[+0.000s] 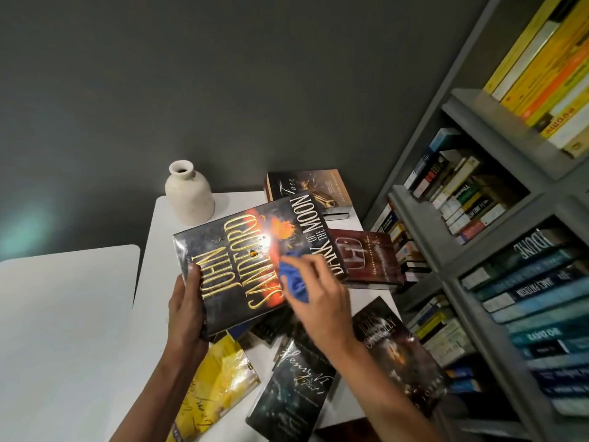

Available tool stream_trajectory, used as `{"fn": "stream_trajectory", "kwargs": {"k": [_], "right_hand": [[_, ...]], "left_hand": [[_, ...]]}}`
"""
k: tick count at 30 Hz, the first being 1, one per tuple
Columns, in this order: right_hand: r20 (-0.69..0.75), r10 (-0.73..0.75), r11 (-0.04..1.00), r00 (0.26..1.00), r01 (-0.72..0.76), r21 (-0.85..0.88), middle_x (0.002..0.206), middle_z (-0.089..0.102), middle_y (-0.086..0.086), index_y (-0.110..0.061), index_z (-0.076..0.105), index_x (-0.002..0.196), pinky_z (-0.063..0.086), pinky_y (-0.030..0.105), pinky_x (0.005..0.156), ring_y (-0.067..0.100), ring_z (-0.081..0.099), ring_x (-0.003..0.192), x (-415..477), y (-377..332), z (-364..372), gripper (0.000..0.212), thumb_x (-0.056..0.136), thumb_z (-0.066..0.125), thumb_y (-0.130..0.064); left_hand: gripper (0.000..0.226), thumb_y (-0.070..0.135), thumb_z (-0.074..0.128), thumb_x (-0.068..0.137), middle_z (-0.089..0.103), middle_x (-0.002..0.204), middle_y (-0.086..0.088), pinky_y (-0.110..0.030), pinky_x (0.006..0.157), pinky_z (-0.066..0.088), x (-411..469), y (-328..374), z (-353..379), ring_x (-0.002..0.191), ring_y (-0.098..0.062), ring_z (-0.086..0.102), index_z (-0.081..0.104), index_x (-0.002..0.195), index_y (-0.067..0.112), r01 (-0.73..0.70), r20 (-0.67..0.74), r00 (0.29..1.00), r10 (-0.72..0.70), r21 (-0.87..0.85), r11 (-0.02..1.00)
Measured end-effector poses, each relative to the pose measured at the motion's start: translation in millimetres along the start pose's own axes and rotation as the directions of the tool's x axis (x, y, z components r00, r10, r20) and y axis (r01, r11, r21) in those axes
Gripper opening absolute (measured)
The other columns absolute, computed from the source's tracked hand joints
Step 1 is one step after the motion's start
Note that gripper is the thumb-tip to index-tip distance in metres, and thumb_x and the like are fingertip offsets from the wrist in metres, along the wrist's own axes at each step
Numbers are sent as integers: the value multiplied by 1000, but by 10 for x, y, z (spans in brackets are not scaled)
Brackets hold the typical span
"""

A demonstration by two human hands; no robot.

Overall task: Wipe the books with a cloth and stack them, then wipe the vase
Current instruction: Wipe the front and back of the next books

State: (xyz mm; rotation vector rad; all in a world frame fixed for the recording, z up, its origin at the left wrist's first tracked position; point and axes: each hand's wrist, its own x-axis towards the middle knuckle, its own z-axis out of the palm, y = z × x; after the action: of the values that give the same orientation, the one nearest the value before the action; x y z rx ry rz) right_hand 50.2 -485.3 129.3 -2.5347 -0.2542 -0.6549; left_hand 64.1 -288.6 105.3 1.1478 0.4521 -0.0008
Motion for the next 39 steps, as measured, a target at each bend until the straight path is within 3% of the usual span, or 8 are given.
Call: {"fn": "stream_trajectory", "kwargs": {"k": [6, 9, 12, 17, 22, 28, 33, 39], "right_hand": [[-113, 198, 980, 974, -200, -9, 102, 61, 2, -17, 64, 114, 48, 16, 61, 13, 62, 75, 267, 372, -190, 45, 71, 80, -19], [-129, 109, 991, 986, -118, -57, 99, 61, 0, -18, 62, 114, 41, 4, 61, 2, 55, 74, 273, 143, -6, 45, 71, 76, -23], [-28, -18, 1000, 999, 17, -23, 100, 61, 0, -18, 55, 112, 53, 14, 69, 6, 62, 77, 133, 163, 10, 41, 74, 71, -25], [-151, 211, 976, 966, -217, -23, 96, 61, 4, -9, 59, 103, 56, 26, 58, 13, 61, 71, 357, 409, -78, 35, 74, 77, -20], [27, -92, 994, 995, 93, -56, 101, 60, -2, -16, 60, 104, 45, 10, 72, 4, 59, 80, 270, 120, 58, 35, 75, 73, -28], [-184, 145, 984, 972, -162, -80, 94, 59, 1, -14, 59, 102, 54, 26, 53, 11, 59, 67, 583, 383, -69, 31, 78, 74, -25], [-18, -153, 986, 988, 151, -71, 99, 63, -1, -18, 57, 106, 53, 16, 73, 6, 63, 78, 378, 153, 12, 39, 71, 72, -29], [-180, 96, 993, 979, -106, -45, 96, 62, -1, -17, 60, 107, 52, 20, 54, 6, 56, 69, 706, 386, -65, 35, 74, 70, -27]], "left_hand": [[28, 44, 45, 97, 73, 103, -5, -29, 64, 60, 24, 33, 2, 89, -21, 72, 59, 110, 23, -41, 19, 999, 41, 42, 998], [28, 45, 46, 97, 73, 102, -5, -30, 64, 59, 34, 27, 24, 89, -21, 72, 58, 111, 23, -21, 20, 1000, 20, 39, 999], [29, 42, 45, 98, 72, 100, -3, -26, 59, 58, 51, 65, -8, 85, -16, 73, 57, 112, 19, -42, 27, 999, 40, 65, 997], [33, 41, 46, 97, 72, 103, -3, -27, 61, 59, 40, 44, -40, 91, -20, 72, 56, 118, 18, -36, 44, 999, 33, 74, 997], [42, 42, 47, 95, 70, 110, -7, -29, 64, 59, 81, 82, -31, 95, -20, 71, 52, 126, 13, -44, 74, 997, 37, 91, 995], [44, 46, 49, 88, 71, 109, -6, -29, 65, 59, 91, 85, -44, 93, -20, 71, 54, 122, 19, -53, 106, 993, 43, 88, 995], [47, 45, 49, 88, 69, 110, -7, -31, 67, 59, 148, 129, -36, 93, -19, 71, 52, 125, 16, -82, 121, 990, 69, 105, 991], [41, 45, 51, 86, 68, 112, -7, -28, 63, 60, 147, 130, -16, 97, -21, 70, 55, 119, 22, -70, 137, 989, 58, 89, 994]]}}
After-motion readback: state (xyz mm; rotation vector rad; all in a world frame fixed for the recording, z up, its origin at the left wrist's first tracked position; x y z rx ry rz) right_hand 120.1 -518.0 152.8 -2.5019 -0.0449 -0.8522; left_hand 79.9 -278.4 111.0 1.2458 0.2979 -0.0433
